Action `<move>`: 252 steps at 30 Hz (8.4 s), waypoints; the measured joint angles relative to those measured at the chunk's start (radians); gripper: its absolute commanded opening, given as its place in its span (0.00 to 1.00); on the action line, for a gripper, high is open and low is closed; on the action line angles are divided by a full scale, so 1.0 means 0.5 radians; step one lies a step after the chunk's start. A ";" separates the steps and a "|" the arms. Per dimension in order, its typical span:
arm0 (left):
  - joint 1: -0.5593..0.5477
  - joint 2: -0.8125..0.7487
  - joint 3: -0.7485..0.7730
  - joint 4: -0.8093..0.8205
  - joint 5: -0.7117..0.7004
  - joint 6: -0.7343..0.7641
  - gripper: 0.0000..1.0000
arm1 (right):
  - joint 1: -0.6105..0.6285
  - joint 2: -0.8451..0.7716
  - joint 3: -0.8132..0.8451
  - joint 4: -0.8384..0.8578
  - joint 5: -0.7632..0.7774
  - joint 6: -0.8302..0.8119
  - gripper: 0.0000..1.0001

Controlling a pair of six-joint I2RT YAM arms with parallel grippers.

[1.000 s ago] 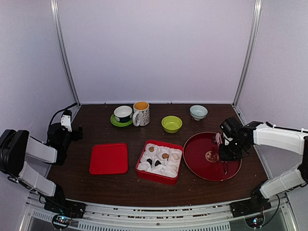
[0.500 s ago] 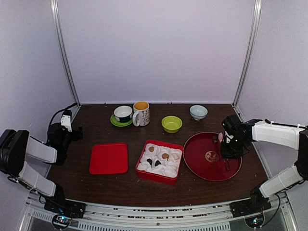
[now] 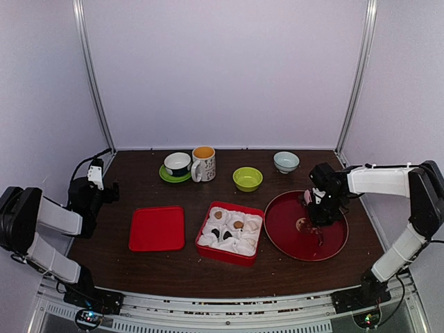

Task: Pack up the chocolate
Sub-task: Adjust the fake chocolate on the plate, then pick up the fake chocolate from the plate, then place the fake chocolate in the empty pocket of the box.

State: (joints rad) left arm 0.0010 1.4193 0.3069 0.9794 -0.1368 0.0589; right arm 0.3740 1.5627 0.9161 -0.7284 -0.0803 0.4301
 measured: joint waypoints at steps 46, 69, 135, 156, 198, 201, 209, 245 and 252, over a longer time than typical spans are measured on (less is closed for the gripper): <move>0.000 0.000 0.000 0.000 0.000 0.000 0.98 | 0.117 -0.610 -0.077 -0.179 -0.142 -0.060 0.13; 0.000 0.000 0.000 0.000 0.001 0.000 0.98 | 0.079 -0.558 -0.076 -0.230 0.106 -0.007 0.13; 0.000 0.000 0.000 -0.001 0.000 0.000 0.98 | 0.466 0.011 0.384 -0.513 -0.008 -0.329 0.31; 0.000 0.000 0.000 0.000 0.000 0.000 0.98 | 0.533 0.302 0.484 -0.488 0.116 -0.349 0.30; 0.000 0.000 0.000 0.000 0.000 -0.001 0.98 | 1.350 -0.492 0.310 -0.782 -0.160 -0.383 0.20; 0.000 0.000 0.000 0.000 0.000 -0.001 0.98 | 1.418 -0.478 0.288 -0.815 -0.179 -0.359 0.20; 0.000 0.000 0.000 0.000 0.000 -0.001 0.98 | 1.446 -0.431 0.288 -0.819 -0.204 -0.336 0.21; 0.000 0.000 0.000 0.000 0.000 -0.001 0.98 | 1.486 -0.346 0.289 -0.826 -0.203 -0.335 0.33; 0.000 0.000 0.000 0.000 0.000 0.000 0.98 | 1.452 -0.363 0.294 -0.833 0.093 -0.238 0.30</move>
State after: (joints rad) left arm 0.0010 1.4193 0.3069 0.9794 -0.1368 0.0589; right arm 1.1000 1.3811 1.0634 -1.1450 -0.0338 0.3111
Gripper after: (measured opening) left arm 0.978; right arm 0.314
